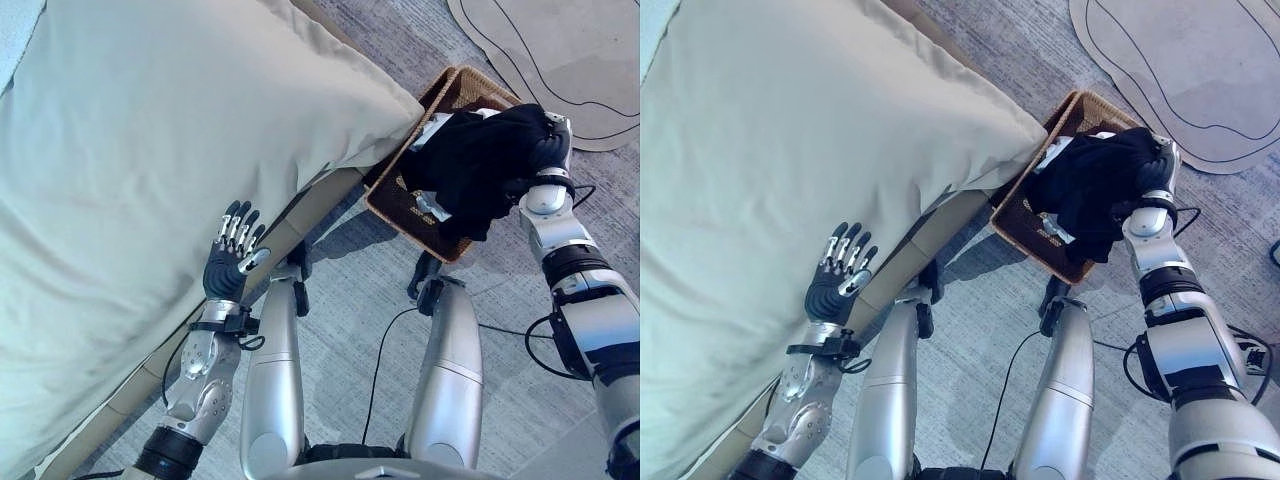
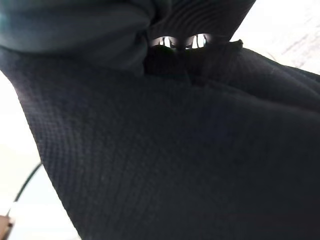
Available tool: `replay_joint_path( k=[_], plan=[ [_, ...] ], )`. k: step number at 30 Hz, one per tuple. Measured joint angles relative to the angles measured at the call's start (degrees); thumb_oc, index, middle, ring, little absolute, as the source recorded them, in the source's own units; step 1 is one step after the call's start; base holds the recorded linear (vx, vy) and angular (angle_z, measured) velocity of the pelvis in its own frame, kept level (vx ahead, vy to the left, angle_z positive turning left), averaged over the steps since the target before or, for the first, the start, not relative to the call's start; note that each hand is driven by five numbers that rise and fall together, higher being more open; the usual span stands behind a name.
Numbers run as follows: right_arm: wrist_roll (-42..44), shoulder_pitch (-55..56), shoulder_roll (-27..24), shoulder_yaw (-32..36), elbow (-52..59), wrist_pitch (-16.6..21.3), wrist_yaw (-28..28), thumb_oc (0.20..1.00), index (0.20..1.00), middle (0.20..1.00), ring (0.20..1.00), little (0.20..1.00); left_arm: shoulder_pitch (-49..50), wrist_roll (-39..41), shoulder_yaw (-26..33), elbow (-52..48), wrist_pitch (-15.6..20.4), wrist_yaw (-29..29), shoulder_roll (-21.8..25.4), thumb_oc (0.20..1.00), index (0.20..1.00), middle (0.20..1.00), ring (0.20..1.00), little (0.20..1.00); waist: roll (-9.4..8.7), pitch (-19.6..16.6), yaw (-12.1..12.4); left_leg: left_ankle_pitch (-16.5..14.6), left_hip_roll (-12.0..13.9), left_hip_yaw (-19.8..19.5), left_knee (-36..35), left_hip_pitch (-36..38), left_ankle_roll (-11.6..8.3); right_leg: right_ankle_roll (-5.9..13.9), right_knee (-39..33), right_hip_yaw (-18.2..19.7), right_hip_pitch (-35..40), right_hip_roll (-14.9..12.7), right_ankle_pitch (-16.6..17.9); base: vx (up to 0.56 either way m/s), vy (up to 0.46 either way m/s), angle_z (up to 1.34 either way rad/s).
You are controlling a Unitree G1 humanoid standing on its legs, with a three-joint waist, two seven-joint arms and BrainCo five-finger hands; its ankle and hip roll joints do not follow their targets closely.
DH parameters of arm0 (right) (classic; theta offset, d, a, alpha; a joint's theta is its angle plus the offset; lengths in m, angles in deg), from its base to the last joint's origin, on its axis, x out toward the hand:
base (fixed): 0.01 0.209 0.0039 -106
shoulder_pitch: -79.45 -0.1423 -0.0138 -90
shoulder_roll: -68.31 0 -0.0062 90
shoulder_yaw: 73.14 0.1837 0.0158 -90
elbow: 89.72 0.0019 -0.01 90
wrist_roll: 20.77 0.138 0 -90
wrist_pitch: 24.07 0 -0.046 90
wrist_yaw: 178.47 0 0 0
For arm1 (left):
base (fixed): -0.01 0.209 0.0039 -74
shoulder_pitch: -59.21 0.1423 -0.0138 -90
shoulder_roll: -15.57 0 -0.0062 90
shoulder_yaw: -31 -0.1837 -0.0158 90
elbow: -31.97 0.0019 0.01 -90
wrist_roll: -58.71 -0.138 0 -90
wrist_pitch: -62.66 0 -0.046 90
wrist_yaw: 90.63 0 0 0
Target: Pick up clothes into the bucket
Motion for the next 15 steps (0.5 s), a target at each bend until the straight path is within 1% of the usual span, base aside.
replay_joint_path(
  k=[1,2,8,14,15],
  plan=[
    [-0.7,0.0,0.1,-0.1,-0.4,-0.3,0.0,0.598,0.598,0.598,0.598,0.598,-0.2,0.0,0.0,0.0,0.0,0.1,0.0,1.000,1.000,1.000,1.000,1.000,0.00,0.0,0.0,0.0,0.0,0.0,0.0,0.0,0.00,-0.02,0.0,0.0,0.0,0.0,0.0,0.00,0.000,0.00],
    [-2.0,-0.3,0.5,-0.2,-2.7,-0.8,-0.3,1.000,1.000,1.000,1.000,1.000,-0.9,0.0,-0.1,0.0,0.1,0.6,0.0,1.000,1.000,1.000,1.000,1.000,0.00,0.0,0.0,0.0,0.0,0.0,0.0,0.0,0.00,-0.10,0.0,0.0,0.0,0.0,-0.1,0.00,0.000,0.00],
    [-7.3,0.1,2.1,-3.4,-3.8,-2.2,-0.5,1.000,1.000,1.000,1.000,1.000,-1.5,-0.1,-0.1,0.0,0.2,1.5,0.3,1.000,1.000,1.000,1.000,1.000,-0.01,0.0,-0.2,0.0,0.1,0.0,-0.1,-0.1,0.00,-0.24,0.0,0.1,-0.3,0.1,-0.2,0.00,0.000,0.00],
    [-7.8,0.1,3.1,-3.3,-5.1,-2.4,-0.3,1.000,1.000,1.000,1.000,1.000,-2.2,-0.4,0.0,0.0,0.2,1.8,0.3,1.000,1.000,1.000,1.000,1.000,-0.08,0.0,-0.1,0.0,0.0,0.0,-0.2,-0.2,0.00,-0.20,-0.1,0.1,-0.2,0.1,-0.1,0.00,0.000,0.00],
    [-8.0,0.2,3.3,-3.3,-5.1,-2.4,-0.3,1.000,1.000,1.000,1.000,1.000,-2.7,-0.4,0.0,0.0,0.2,1.8,0.3,1.000,1.000,1.000,1.000,1.000,-0.09,0.0,-0.1,0.0,0.0,0.0,-0.3,-0.1,0.00,0.07,-0.2,0.1,-0.2,0.1,0.1,0.00,0.000,0.00]
  ],
)
